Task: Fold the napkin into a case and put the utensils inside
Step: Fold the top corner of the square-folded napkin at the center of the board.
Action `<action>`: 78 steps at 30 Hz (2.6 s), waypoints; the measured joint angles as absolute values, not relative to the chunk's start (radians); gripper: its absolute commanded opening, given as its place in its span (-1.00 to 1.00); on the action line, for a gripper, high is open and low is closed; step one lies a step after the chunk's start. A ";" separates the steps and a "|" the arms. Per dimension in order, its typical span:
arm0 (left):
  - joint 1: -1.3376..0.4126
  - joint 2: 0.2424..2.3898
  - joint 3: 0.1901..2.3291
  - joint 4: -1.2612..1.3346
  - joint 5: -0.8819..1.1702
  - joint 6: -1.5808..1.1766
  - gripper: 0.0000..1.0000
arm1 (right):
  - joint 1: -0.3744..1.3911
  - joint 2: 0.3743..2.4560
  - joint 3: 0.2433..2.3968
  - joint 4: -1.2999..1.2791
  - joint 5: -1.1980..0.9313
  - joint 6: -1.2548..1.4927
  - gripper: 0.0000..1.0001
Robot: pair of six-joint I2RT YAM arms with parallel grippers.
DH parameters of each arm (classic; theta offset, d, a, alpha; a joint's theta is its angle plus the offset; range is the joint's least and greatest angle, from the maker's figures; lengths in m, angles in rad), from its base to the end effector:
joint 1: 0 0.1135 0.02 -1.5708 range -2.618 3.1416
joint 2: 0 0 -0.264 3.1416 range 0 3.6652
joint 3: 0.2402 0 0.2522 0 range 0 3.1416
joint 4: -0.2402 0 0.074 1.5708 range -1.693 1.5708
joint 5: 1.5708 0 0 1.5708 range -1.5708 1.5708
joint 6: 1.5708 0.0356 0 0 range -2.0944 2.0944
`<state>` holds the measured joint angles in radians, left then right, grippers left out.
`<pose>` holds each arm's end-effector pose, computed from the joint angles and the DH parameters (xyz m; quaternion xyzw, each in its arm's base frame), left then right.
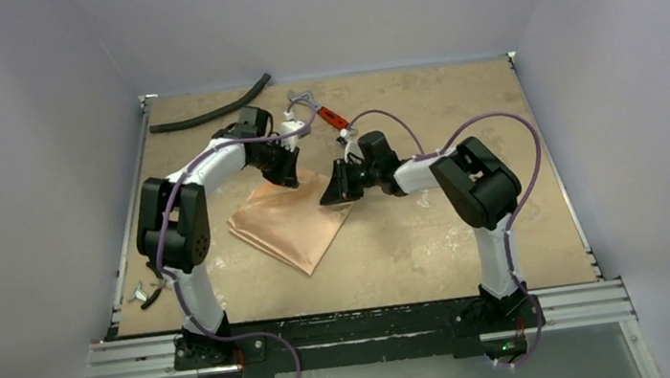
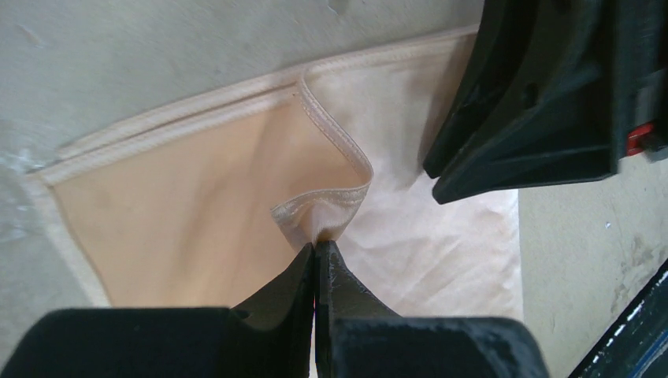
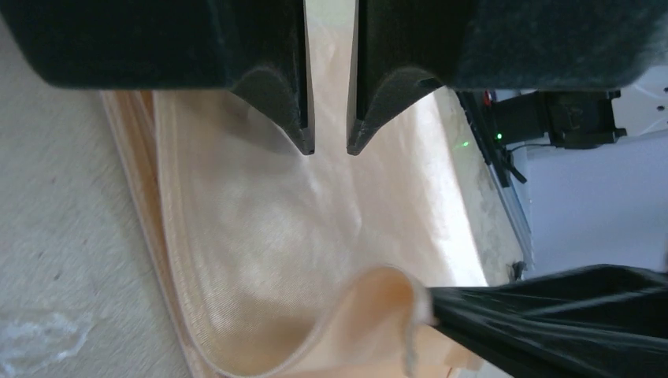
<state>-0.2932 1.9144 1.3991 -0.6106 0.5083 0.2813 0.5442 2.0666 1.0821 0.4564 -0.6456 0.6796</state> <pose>0.3749 -0.1313 0.1987 0.3207 0.8896 -0.2465 0.2121 0.3479 0.2356 0.1232 -0.1020 0.8312 0.4965 0.2286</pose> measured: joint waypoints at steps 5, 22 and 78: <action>-0.310 1.904 1.341 -0.617 0.515 0.292 -1.00 | 0.538 1.939 1.042 0.391 -0.646 0.660 -0.45; -0.411 1.732 1.233 -0.747 0.551 0.383 -1.00 | 0.459 1.784 0.922 0.255 -0.529 0.661 -0.52; -0.544 1.667 1.124 -0.977 0.548 0.616 -0.22 | 0.489 1.929 1.002 0.313 -0.563 0.704 -0.90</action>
<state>-0.5442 1.6672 1.1240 -0.9768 0.5484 0.6163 0.4889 1.9285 1.0019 0.3126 -0.5632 0.7040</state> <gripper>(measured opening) 0.418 0.055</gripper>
